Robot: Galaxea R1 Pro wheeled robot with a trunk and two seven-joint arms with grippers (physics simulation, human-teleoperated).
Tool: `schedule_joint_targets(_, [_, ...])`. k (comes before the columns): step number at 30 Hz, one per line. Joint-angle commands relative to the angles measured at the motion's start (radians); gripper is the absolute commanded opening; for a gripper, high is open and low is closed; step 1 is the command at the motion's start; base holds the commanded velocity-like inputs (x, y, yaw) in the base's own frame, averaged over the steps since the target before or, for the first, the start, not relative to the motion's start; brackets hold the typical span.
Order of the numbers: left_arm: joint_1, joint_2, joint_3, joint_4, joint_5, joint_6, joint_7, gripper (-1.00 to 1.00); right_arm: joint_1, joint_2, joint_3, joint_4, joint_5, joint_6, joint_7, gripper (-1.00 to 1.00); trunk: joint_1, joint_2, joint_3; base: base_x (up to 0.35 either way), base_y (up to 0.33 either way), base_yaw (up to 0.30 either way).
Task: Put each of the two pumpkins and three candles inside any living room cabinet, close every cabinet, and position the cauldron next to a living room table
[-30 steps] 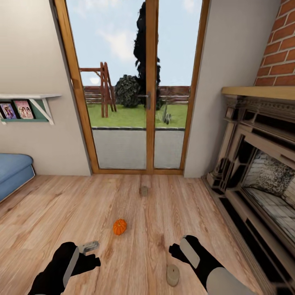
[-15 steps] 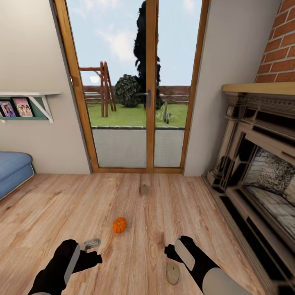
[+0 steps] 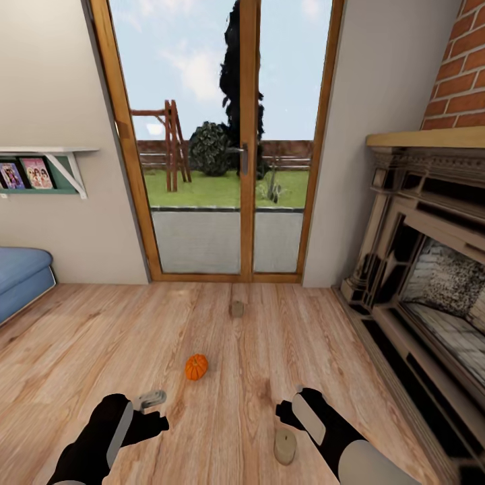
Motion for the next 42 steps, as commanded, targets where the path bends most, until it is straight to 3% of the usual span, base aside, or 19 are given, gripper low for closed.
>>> schedule_joint_targets(1, [0.0,0.0,0.0,0.0,0.0,0.0,0.001,1.0,0.0,-0.001,0.0,0.0,0.0,-0.001,0.0,1.0,0.004,-0.007,-0.003,0.0,0.0,0.0])
schedule_joint_targets(9, [0.0,-0.017,-0.005,0.0,-0.013,-0.034,0.019,1.0,0.0,-0.009,0.0,0.0,0.0,-0.002,0.001,1.0,0.035,-0.063,-0.028,0.0,0.0,0.0])
schedule_joint_targets(14, [0.0,-0.045,-0.008,0.004,-0.007,-0.055,0.146,1.0,0.002,-0.039,-0.001,0.0,0.0,-0.004,0.003,1.0,0.054,-0.098,-0.044,0.0,0.0,0.0])
schedule_joint_targets(17, [0.0,-0.059,-0.006,0.004,-0.003,-0.067,0.177,1.0,0.003,-0.053,-0.001,-0.001,-0.001,-0.005,0.005,1.0,0.065,-0.119,-0.053,0.0,0.0,0.0])
schedule_joint_targets(42, [0.0,-0.06,0.0,0.005,0.0,-0.072,0.173,1.0,0.003,-0.051,0.0,0.0,0.0,-0.006,0.006,1.0,0.161,-0.294,-0.132,0.0,0.0,0.0])
